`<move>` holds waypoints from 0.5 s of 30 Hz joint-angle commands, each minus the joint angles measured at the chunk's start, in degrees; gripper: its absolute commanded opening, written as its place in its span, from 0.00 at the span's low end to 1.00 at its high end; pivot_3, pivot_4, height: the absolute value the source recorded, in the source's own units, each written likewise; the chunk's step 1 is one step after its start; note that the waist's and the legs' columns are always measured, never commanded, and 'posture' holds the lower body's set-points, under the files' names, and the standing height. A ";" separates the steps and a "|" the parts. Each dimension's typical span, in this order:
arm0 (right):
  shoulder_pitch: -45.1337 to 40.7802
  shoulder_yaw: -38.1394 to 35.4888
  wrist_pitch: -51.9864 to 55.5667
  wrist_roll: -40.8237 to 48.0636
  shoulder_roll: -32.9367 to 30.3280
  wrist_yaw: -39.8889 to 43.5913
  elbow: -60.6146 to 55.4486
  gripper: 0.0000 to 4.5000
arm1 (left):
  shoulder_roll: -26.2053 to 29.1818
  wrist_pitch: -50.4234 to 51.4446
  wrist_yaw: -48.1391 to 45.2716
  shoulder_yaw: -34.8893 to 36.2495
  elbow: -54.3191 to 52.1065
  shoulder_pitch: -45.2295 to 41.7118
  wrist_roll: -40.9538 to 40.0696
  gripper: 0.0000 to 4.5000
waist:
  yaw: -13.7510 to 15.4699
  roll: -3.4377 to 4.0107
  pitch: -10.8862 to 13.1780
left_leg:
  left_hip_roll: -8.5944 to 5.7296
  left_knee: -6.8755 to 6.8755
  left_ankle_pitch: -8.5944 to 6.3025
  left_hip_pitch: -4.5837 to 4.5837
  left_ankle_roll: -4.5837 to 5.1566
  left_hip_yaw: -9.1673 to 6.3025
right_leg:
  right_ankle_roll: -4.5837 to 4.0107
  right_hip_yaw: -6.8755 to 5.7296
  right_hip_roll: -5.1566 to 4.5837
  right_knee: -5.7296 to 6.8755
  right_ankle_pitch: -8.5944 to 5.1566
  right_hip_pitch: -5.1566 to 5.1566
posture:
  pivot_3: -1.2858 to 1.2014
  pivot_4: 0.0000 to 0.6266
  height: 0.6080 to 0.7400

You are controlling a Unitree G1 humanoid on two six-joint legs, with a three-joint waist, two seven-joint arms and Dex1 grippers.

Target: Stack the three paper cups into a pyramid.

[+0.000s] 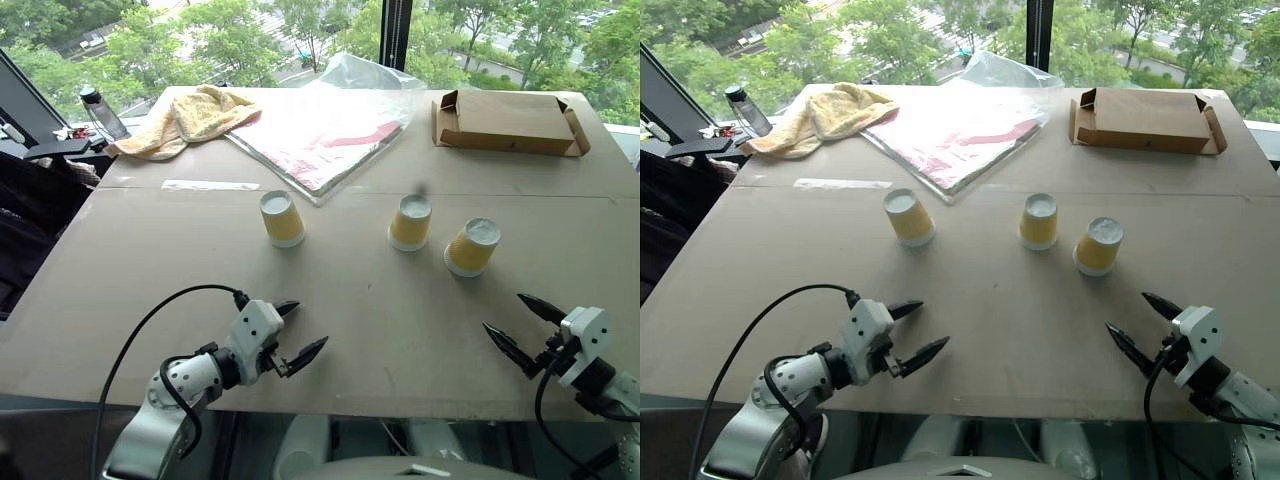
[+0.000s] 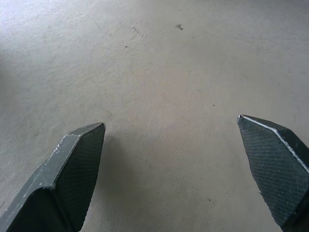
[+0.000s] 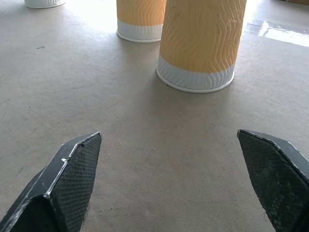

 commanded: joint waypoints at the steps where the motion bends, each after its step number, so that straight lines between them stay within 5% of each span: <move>1: -0.32 -0.61 -0.32 0.40 0.15 0.18 -0.94 0.99 | -0.63 -1.81 0.36 -0.24 -0.23 0.21 0.31 1.00 | 0.00 0.00 0.00 | 0.00 0.00 0.00 0.00 0.00 0.00 | 0.00 0.00 0.00 0.00 0.00 0.00 | 0.52 0.24 1.00; 15: -1.80 -0.27 0.43 -0.12 0.27 0.00 -0.13 0.99 | -1.62 -5.24 -0.31 0.73 2.59 0.95 -0.15 1.00 | 0.00 -0.03 0.02 | 0.00 0.00 0.00 0.01 0.00 0.00 | 0.00 0.00 0.00 0.01 0.00 0.00 | 0.52 0.24 1.00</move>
